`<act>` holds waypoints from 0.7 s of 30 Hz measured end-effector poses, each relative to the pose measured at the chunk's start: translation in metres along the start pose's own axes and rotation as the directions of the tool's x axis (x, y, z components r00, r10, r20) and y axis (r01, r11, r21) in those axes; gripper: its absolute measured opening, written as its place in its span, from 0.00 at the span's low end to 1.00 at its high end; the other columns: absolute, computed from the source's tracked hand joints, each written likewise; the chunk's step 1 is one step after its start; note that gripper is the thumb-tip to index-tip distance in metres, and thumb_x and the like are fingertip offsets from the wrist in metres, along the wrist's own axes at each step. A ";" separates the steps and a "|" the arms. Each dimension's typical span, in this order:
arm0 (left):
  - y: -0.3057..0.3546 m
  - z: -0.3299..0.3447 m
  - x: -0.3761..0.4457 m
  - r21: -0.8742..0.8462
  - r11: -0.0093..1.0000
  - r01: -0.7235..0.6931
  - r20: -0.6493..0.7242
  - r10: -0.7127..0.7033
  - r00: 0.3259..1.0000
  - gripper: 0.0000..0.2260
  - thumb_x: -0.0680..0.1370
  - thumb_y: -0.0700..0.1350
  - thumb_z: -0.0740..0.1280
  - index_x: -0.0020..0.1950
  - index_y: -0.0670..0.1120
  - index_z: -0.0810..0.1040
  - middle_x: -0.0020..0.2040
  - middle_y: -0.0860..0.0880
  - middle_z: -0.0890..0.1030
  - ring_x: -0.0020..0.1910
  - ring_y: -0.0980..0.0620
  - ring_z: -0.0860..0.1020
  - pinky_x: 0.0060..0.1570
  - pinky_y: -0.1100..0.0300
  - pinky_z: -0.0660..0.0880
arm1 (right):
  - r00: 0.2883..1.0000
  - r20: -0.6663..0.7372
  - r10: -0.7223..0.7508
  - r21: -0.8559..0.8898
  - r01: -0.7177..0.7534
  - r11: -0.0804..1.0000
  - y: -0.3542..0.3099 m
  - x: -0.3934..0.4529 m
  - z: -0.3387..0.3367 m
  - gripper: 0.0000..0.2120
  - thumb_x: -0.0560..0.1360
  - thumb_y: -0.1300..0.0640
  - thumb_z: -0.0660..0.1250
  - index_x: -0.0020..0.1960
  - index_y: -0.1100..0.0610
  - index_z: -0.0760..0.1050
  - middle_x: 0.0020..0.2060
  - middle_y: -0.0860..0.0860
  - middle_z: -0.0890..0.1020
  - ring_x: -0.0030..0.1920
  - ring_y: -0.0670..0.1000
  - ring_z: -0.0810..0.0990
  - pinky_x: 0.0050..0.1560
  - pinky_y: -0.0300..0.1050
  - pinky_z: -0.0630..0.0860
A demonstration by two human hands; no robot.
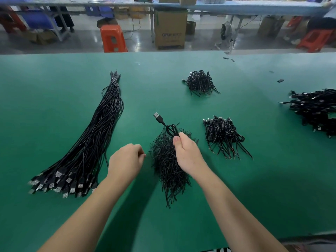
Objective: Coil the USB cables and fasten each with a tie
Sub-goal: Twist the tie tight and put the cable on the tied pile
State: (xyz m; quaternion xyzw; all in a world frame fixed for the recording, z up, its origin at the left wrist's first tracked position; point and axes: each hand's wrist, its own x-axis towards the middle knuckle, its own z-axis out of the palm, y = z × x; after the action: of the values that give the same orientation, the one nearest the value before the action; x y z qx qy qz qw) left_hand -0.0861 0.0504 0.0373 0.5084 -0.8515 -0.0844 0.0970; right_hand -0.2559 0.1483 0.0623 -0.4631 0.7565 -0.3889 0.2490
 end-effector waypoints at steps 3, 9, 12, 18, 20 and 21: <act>-0.002 -0.013 -0.008 -0.020 1.000 -0.011 -0.011 0.011 1.000 0.06 0.80 0.51 0.65 0.49 0.52 0.80 0.46 0.55 0.81 0.42 0.52 0.78 0.38 0.58 0.73 | 0.999 0.049 0.000 0.018 -0.001 1.000 -0.002 -0.002 0.002 0.17 0.86 0.48 0.50 0.40 0.54 0.60 0.35 0.49 0.67 0.35 0.48 0.65 0.38 0.48 0.65; 0.008 -0.032 -0.023 -0.284 0.941 -0.182 -0.334 0.081 0.939 0.03 0.78 0.44 0.70 0.47 0.46 0.80 0.43 0.51 0.80 0.34 0.50 0.74 0.38 0.54 0.75 | 0.954 0.297 -0.043 0.326 -0.059 0.944 -0.015 -0.017 0.015 0.16 0.85 0.47 0.53 0.43 0.55 0.65 0.28 0.42 0.67 0.29 0.47 0.65 0.36 0.52 0.69; 0.013 -0.032 -0.033 -0.185 0.898 -0.400 -0.511 0.260 0.820 0.03 0.78 0.41 0.70 0.46 0.43 0.81 0.44 0.50 0.81 0.32 0.49 0.76 0.31 0.57 0.75 | 0.936 0.342 -0.084 0.395 -0.062 0.917 -0.023 -0.022 0.022 0.15 0.86 0.50 0.53 0.43 0.56 0.63 0.30 0.45 0.66 0.26 0.46 0.65 0.32 0.50 0.71; 0.002 -0.031 -0.039 0.029 0.780 -0.625 -0.604 0.512 0.611 0.03 0.77 0.34 0.70 0.47 0.39 0.83 0.46 0.45 0.82 0.40 0.46 0.80 0.38 0.55 0.78 | 0.900 0.431 -0.062 0.503 -0.182 0.845 -0.021 -0.026 0.015 0.13 0.87 0.53 0.53 0.48 0.58 0.70 0.31 0.46 0.64 0.28 0.45 0.62 0.30 0.42 0.69; 0.000 -0.031 -0.040 0.094 0.754 -0.650 -0.586 0.569 0.577 0.04 0.76 0.31 0.70 0.47 0.38 0.83 0.46 0.44 0.82 0.38 0.44 0.77 0.38 0.52 0.78 | 0.901 0.428 -0.072 0.548 -0.196 0.813 -0.020 -0.027 0.014 0.13 0.87 0.53 0.54 0.48 0.57 0.71 0.31 0.44 0.65 0.28 0.45 0.61 0.30 0.41 0.68; -0.001 -0.031 -0.041 0.127 0.746 -0.654 -0.579 0.591 0.561 0.05 0.75 0.30 0.71 0.46 0.38 0.83 0.47 0.44 0.82 0.39 0.44 0.76 0.39 0.51 0.77 | 0.901 0.427 -0.076 0.562 -0.198 0.803 -0.020 -0.028 0.013 0.12 0.86 0.53 0.54 0.47 0.56 0.70 0.30 0.44 0.65 0.28 0.45 0.61 0.30 0.40 0.66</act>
State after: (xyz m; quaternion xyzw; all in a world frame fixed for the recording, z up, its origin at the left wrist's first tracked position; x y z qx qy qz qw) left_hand -0.0588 0.0846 0.0644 0.1690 -0.8963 0.0726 0.4036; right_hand -0.2235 0.1628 0.0718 -0.4106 0.5378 -0.4851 0.5539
